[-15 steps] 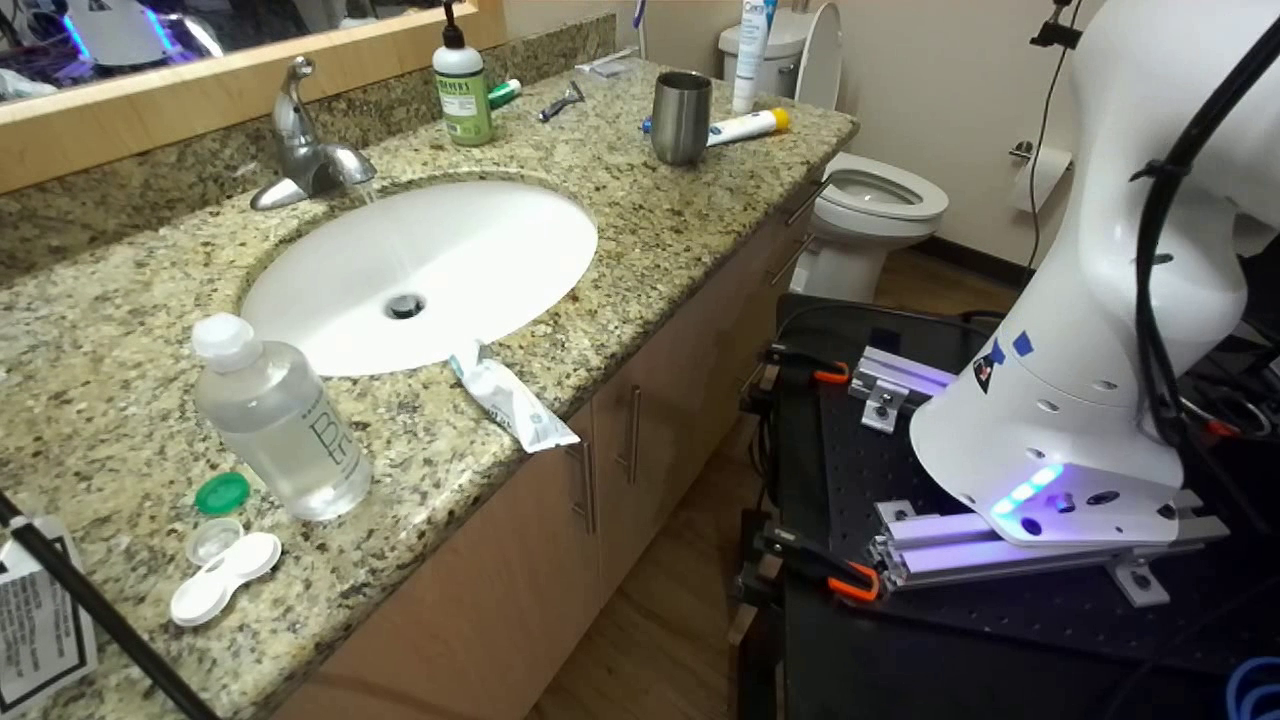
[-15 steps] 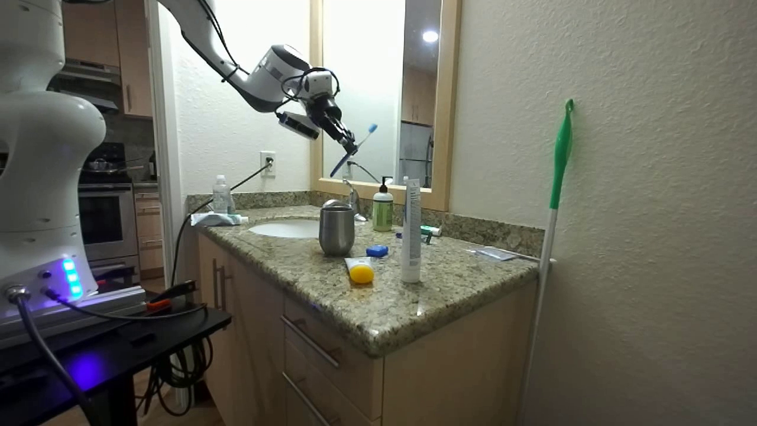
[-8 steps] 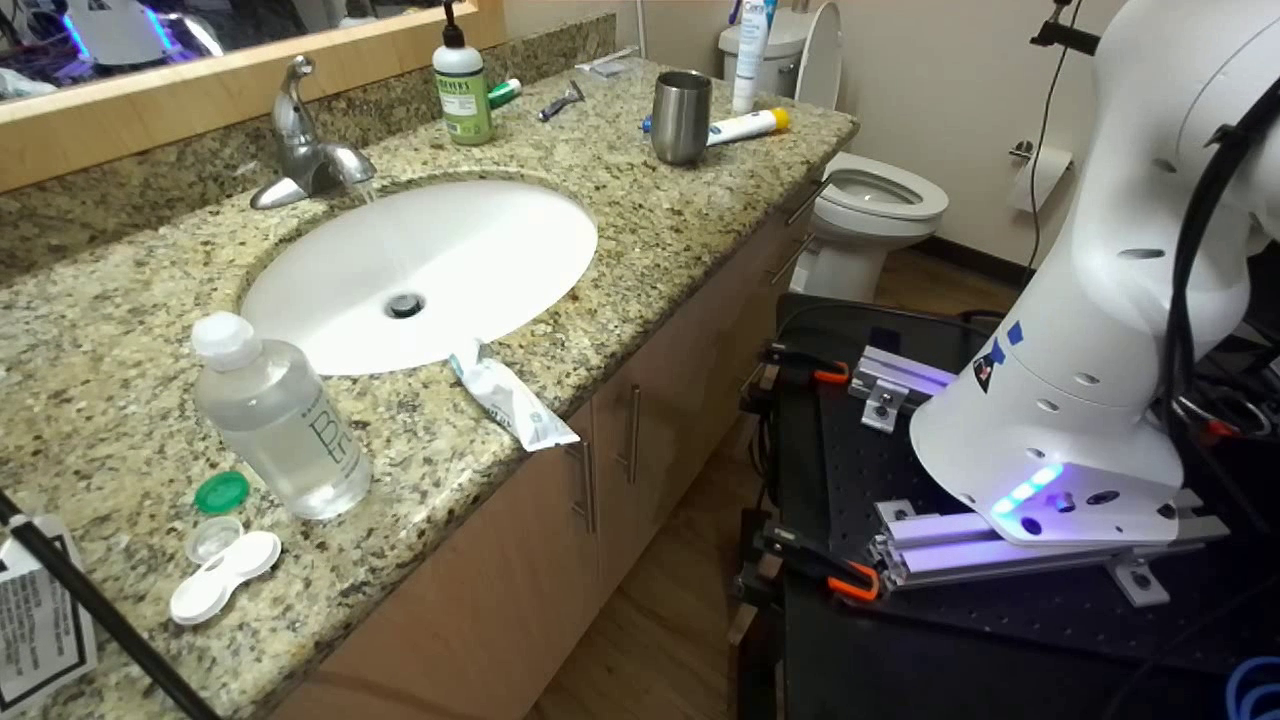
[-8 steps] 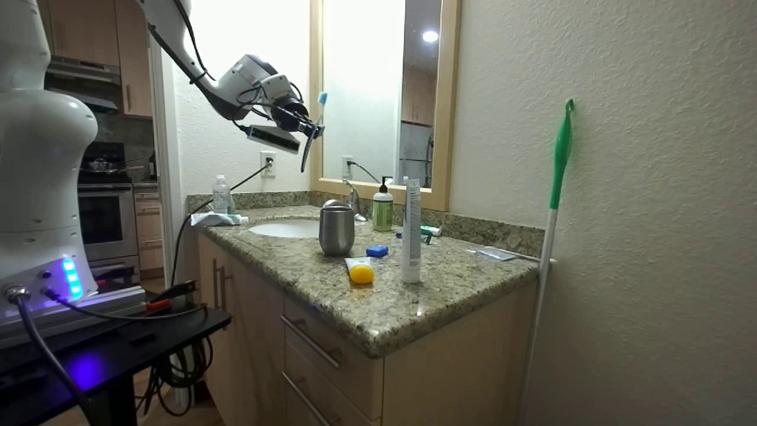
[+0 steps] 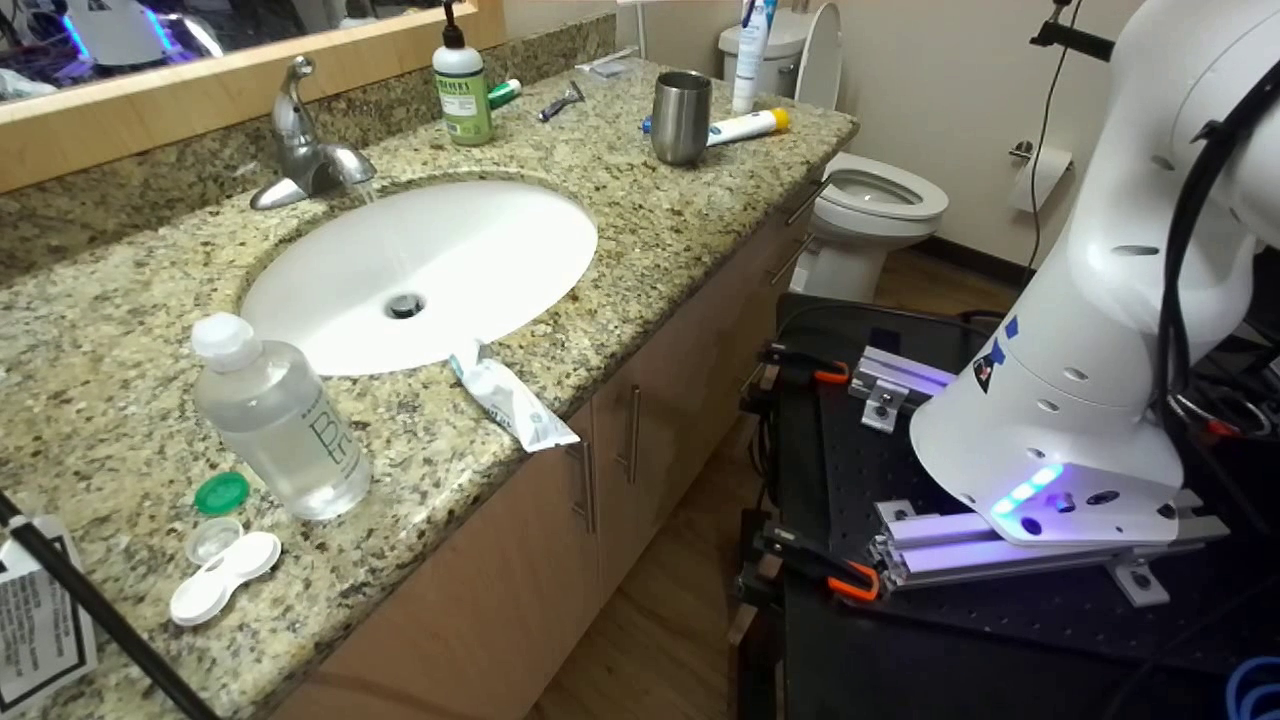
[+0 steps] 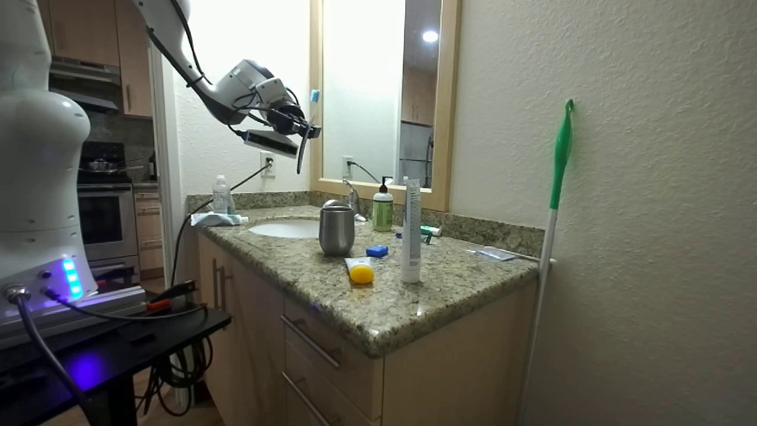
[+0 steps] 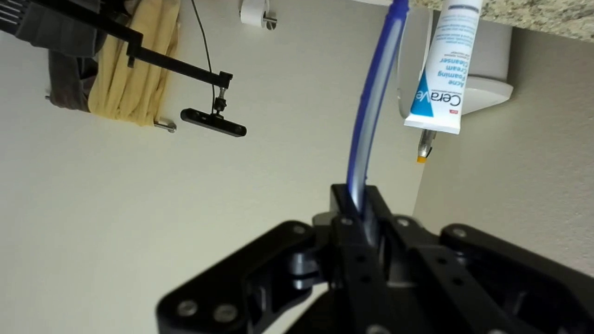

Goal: Pick up the blue toothbrush from the counter and put it inside the silver cup

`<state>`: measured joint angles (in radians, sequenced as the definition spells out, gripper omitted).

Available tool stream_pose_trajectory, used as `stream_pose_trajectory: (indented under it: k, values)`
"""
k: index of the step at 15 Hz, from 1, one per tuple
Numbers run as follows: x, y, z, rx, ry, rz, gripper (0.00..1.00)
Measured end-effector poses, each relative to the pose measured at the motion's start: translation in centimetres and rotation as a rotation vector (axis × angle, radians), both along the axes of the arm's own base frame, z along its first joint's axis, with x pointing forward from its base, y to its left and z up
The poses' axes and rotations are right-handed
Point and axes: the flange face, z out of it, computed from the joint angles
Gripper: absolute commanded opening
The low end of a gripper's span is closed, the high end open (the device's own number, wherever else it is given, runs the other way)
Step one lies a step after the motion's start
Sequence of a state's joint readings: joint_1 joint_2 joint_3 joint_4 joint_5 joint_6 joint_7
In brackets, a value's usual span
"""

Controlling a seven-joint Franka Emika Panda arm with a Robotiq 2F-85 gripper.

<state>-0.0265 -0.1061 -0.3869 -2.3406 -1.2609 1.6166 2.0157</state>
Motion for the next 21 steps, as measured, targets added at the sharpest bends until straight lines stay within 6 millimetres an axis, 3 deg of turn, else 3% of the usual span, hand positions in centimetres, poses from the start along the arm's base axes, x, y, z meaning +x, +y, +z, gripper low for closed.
stream_pose_trajectory:
  k: [3,6,7,10,11,15,21]
  values:
    - [0.0,-1.3,-1.5,-0.138,0.011,-0.015,0.02]
    - [1.4,-1.6,-3.4,-0.258,0.009,0.003,0.02]
    - [2.2,-1.3,-4.1,-0.275,0.002,0.017,0.09]
    - [4.2,-0.2,-5.4,-0.287,-0.026,0.059,0.09]
    - [4.4,-0.2,-5.5,-0.288,-0.027,0.061,0.02]
    - [4.5,-0.4,-5.9,-0.288,-0.017,0.058,0.02]
    - [5.5,-0.9,-9.0,-0.299,-0.011,0.066,0.02]
